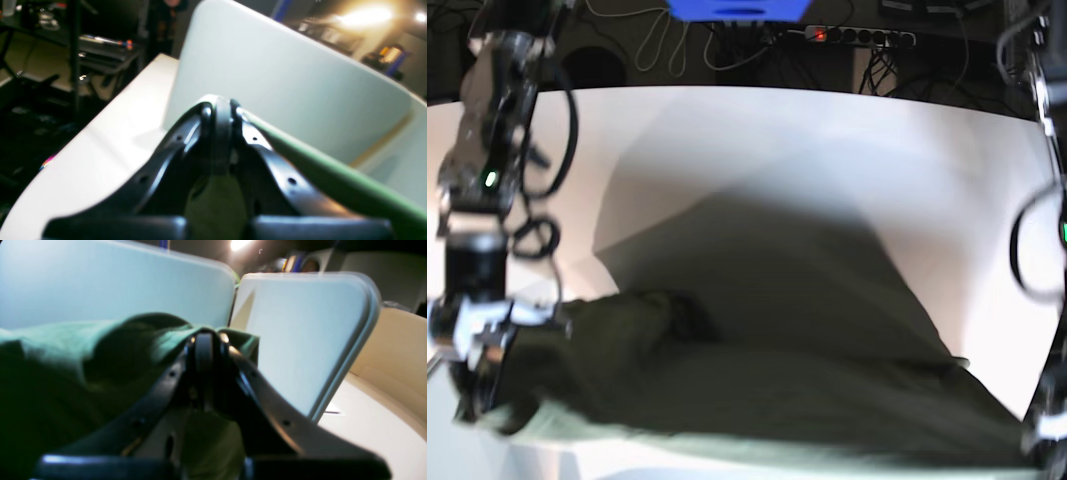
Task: Layout the t-shirt on the table in an organized manner, then fold the t-shirt properly
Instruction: 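Lay the green t-shirt flat on the table and release both grippers, then move both grippers down onto the shirt's hem corners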
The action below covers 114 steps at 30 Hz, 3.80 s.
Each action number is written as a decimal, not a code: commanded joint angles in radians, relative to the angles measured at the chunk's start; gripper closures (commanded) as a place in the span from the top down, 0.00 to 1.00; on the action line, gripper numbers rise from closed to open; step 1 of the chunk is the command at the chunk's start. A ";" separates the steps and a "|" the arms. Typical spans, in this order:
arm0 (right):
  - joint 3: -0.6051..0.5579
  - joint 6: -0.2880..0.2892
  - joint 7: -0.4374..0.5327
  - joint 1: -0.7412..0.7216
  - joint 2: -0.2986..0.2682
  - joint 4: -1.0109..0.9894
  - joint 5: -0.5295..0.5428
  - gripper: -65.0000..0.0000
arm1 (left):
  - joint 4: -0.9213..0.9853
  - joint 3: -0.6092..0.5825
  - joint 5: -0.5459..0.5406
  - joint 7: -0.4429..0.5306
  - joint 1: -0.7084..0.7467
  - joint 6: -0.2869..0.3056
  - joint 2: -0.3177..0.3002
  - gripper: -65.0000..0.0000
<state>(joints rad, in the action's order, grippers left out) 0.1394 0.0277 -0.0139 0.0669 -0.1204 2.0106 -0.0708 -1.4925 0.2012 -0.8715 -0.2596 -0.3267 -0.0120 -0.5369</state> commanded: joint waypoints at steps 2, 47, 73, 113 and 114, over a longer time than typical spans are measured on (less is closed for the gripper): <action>0.006 -0.013 0.087 0.058 -0.003 0.019 0.002 0.00 | -0.078 0.040 -0.005 0.016 0.091 0.016 -0.001 0.00; -0.011 -0.015 0.589 0.675 0.087 -0.380 0.004 0.00 | -0.207 0.386 -0.177 0.013 0.915 0.019 0.203 0.00; 0.059 -0.013 0.587 0.745 0.040 -0.445 0.004 0.55 | -0.179 0.456 -0.186 0.016 1.043 0.019 0.301 0.49; 0.116 0.413 -0.176 -0.585 0.075 -1.289 0.001 0.60 | 0.280 0.565 0.375 -0.232 0.240 0.016 0.337 0.71; 0.116 0.413 -0.148 -0.612 0.064 -1.341 0.001 0.60 | 0.304 0.565 0.383 -0.231 0.231 0.016 0.337 0.71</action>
<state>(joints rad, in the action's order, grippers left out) 0.2565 0.4370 -0.1837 -0.5129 -0.0471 0.6460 -0.0818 -1.1721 0.7647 -0.4835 -0.5091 -0.0834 -0.0002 -0.1825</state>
